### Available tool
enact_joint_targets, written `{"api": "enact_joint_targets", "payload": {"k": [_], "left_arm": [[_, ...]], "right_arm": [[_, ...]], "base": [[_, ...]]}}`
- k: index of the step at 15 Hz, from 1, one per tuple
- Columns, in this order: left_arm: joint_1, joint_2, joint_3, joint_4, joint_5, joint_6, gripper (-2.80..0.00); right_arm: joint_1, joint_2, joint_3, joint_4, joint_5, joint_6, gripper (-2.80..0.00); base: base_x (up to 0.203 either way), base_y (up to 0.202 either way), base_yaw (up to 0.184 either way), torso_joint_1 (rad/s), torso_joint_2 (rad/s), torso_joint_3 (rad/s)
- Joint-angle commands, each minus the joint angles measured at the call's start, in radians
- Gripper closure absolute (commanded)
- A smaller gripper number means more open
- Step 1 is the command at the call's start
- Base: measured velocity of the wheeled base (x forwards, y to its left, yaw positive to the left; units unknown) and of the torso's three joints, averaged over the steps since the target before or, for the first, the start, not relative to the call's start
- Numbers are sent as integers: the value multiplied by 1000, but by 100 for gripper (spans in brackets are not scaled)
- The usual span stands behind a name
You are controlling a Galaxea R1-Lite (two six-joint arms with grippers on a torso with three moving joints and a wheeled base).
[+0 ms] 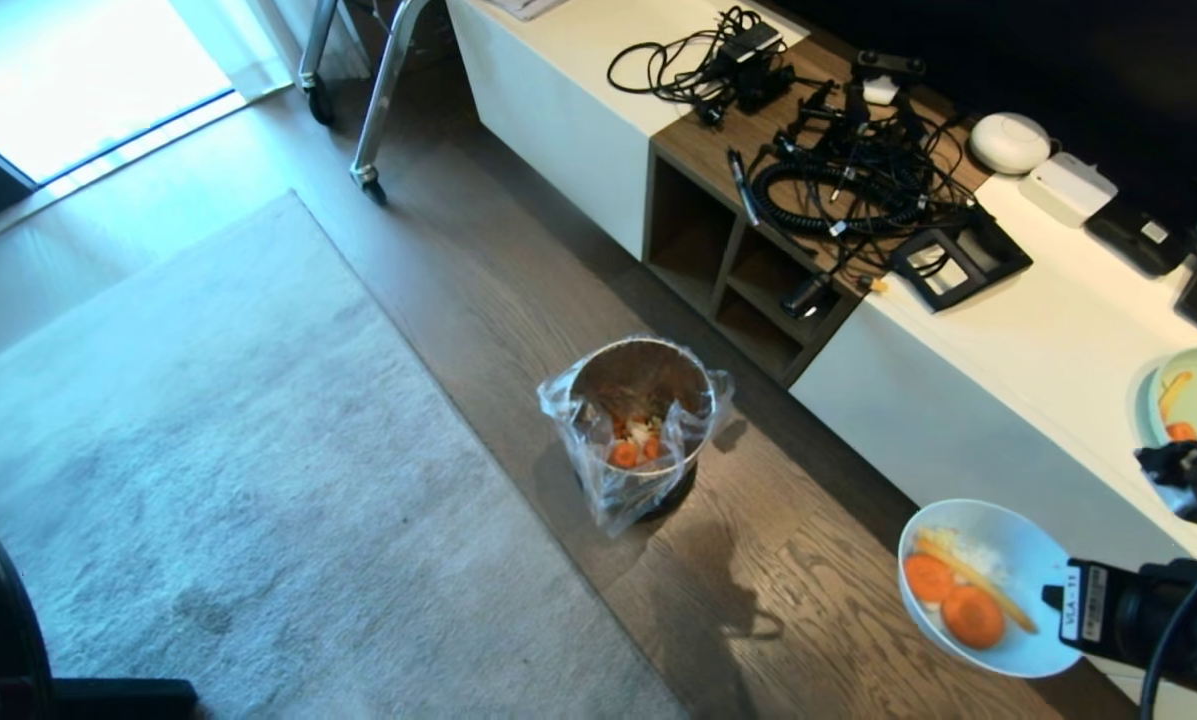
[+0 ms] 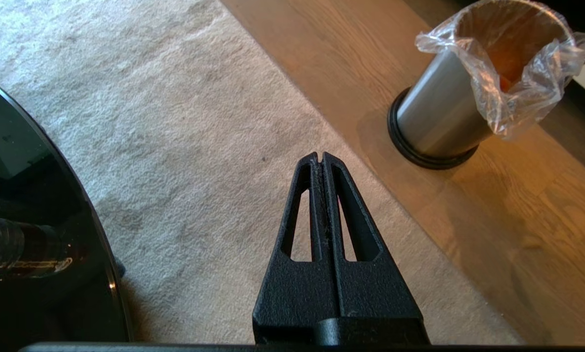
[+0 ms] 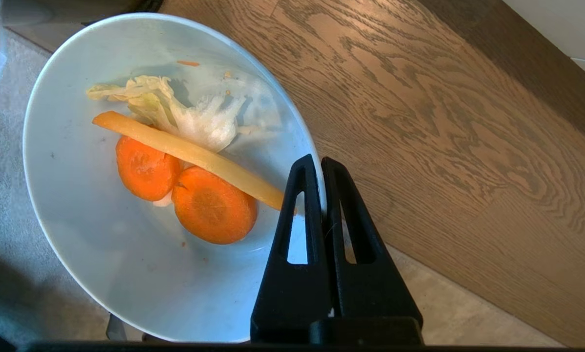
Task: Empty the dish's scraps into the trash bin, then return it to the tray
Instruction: Move the bowl over the trash can
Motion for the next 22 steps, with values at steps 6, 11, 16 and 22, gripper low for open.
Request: {"api": "enact_joint_targets", "payload": {"k": [6,11,16,22], "left_arm": [[0,0,0,0,1,-1,0],[0,0,0,0,1,-1,0],[0,0,0,0,1,-1,0],[0,0,0,0,1,-1,0]], "right_arm": [[1,24,-65,1,-3,1,0],[1,34,-92,1,-4,1,0],[-1,133,-150,-66,-3,-53,0],[-1,418,-486,-163,-2,-183,0]], "base": [[0,0,0,5,3,-195],[0,0,0,4,1,-82],[0,0,0,0,0,0],[0,0,0,0,0,0]]}}
